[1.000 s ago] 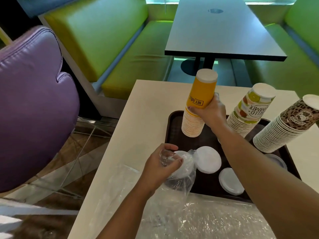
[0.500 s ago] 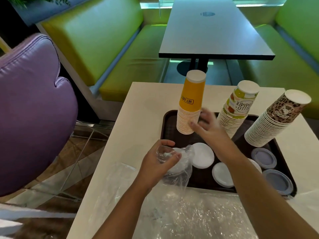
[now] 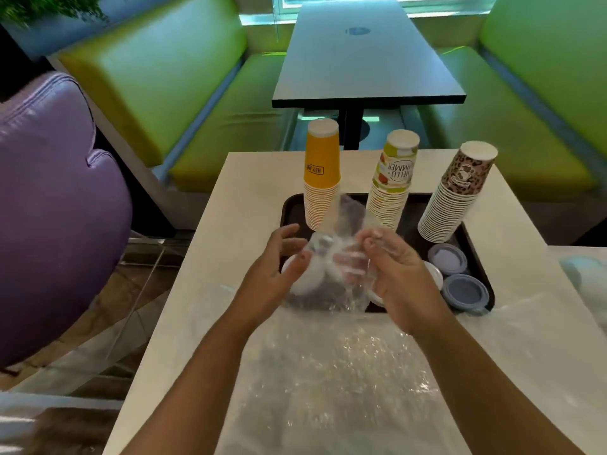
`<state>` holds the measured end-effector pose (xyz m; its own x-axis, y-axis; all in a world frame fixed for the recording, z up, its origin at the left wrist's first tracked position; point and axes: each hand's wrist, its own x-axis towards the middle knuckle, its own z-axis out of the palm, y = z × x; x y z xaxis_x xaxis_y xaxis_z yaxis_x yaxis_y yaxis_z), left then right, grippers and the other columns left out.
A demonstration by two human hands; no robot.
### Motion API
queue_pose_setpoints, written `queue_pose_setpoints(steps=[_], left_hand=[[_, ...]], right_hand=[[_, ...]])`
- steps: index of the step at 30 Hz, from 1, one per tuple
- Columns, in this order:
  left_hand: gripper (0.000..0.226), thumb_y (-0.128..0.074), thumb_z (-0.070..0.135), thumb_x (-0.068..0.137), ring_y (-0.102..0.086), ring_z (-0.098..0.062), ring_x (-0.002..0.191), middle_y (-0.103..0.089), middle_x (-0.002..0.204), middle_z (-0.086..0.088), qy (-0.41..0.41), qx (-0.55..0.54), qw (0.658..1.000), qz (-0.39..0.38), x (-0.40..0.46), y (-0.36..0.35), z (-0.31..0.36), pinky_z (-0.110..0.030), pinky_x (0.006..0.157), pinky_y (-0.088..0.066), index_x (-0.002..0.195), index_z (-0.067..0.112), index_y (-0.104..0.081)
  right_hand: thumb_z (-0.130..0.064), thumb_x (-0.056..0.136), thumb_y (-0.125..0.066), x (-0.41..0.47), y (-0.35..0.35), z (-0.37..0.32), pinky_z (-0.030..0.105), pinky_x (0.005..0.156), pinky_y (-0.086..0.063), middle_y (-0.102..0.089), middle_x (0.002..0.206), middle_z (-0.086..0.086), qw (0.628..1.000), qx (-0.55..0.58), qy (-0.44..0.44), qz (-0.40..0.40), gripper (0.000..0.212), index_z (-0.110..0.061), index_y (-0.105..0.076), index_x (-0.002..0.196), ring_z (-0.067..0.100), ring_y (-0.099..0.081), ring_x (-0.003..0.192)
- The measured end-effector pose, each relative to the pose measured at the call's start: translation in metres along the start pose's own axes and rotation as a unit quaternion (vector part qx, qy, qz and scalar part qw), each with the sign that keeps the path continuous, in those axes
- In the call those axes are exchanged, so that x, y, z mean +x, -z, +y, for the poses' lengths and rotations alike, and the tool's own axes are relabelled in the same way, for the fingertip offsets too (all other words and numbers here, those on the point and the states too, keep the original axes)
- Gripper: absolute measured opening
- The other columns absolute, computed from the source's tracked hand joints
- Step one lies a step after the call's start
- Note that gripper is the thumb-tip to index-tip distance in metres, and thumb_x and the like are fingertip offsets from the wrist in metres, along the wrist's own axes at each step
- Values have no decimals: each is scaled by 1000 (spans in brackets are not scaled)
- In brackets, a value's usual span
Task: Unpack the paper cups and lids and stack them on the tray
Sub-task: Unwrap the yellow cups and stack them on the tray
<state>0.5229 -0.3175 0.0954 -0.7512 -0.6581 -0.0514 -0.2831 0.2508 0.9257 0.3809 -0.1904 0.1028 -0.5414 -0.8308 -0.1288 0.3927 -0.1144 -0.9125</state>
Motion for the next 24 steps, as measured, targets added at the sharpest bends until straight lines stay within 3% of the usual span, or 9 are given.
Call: queue_pose_setpoints(steps=[2,6,8,10,13,15,18,20,24], left_hand=[[61,-28,75,84,-52,-10,116,-55,123,14,38,5,999,22,-12,4,-9,-27,90,-41,130,36,-39],[62,-22,59,87,-44,-16,123,-50,133,2,109,30,984,140,-39,4,-30,-29,97,-33,134,25,-42],[58,-25,54,94,-40,-20,130,-43,144,-1,140,1,974,176,-50,2,-38,-34,103,-31,141,22,-36],[69,-27,63,88,-39,-24,132,-38,146,-3,188,-71,959,200,-58,-2,-43,-41,107,-32,143,22,-31],[99,-46,82,62,-52,-25,118,-48,138,-7,253,-214,927,173,-71,-5,-49,-46,97,-43,142,24,-33],[107,-73,75,48,-65,-23,99,-61,123,-10,273,-332,898,99,-77,-4,-53,-39,80,-52,135,20,-45],[70,-78,36,65,-61,-14,66,-69,93,-8,231,-361,896,116,-81,-9,-64,-22,53,-52,124,7,-55],[45,-67,18,83,-56,-14,66,-68,88,-7,214,-316,906,181,-80,-7,-68,-22,55,-49,126,11,-55],[34,-64,17,89,-38,-9,48,-52,66,-7,196,-217,926,240,-79,13,-82,-19,42,-33,121,22,-55]], right_hand=[[-11,97,-39,-6,6,-8,36,71,-57,-72,84,1,997,74,33,8,25,-17,-61,87,21,-71,83],[-16,86,-46,-19,15,-24,36,69,-58,-72,83,4,982,178,54,16,13,-17,-58,87,21,-72,79],[-16,89,-44,-25,20,-28,35,67,-59,-73,85,3,976,209,56,18,17,-17,-61,88,20,-72,80],[-12,97,-36,-31,25,-30,34,69,-59,-74,84,1,972,229,56,24,23,-17,-58,94,16,-72,79],[-12,100,-33,-38,30,-32,35,70,-58,-73,83,0,963,261,56,43,23,-17,-55,96,16,-72,78],[-12,101,-33,-42,33,-35,34,67,-60,-74,83,0,959,270,56,59,24,-17,-55,93,15,-72,77],[-12,101,-34,-52,39,-39,32,66,-59,-74,85,1,962,250,68,91,24,-16,-55,92,15,-72,79],[-10,101,-35,-61,47,-40,30,61,-59,-74,81,0,966,211,79,130,22,-17,-54,92,13,-72,77],[-10,102,-35,-85,79,-31,27,64,-59,-74,78,-3,960,123,69,242,22,-17,-55,95,12,-72,77]])
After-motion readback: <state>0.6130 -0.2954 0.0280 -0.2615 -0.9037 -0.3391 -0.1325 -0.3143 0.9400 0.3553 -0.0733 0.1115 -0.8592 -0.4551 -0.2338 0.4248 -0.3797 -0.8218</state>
